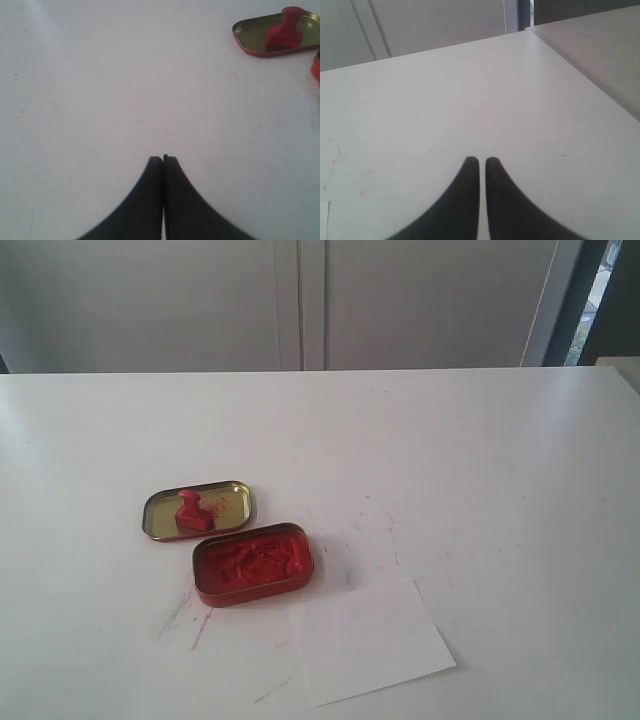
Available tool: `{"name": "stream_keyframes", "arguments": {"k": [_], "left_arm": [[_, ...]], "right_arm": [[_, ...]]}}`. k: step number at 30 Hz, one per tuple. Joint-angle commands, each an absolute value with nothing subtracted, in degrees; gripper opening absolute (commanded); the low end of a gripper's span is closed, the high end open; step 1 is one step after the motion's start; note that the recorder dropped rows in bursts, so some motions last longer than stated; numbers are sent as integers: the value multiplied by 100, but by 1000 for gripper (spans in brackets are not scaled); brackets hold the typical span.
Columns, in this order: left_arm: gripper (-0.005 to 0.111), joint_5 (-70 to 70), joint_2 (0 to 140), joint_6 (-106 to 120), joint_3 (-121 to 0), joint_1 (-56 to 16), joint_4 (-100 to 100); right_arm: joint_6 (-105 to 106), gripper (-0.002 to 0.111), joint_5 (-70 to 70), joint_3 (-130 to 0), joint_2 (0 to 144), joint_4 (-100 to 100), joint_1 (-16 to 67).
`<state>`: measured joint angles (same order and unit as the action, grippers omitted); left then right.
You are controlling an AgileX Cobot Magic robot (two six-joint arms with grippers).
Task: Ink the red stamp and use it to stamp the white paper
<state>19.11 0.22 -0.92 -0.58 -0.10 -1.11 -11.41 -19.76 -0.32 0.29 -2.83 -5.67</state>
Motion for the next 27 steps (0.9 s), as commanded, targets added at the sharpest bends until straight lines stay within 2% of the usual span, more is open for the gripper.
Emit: {"name": "stream_keyframes", "arguments": {"k": [1,20,27], "left_arm": [[0,1954,0,-105,0,-10,-121],[0,1893,0,-105,0,-10,-121],[0,1414,0,-105,0,-10,-121]], "right_arm": [[-1145,5,-1959,0,0,-304,-558],[-1145,5,-1959,0,0,-304,-558],[-1145,5,-1959,0,0,-304,-558]]}}
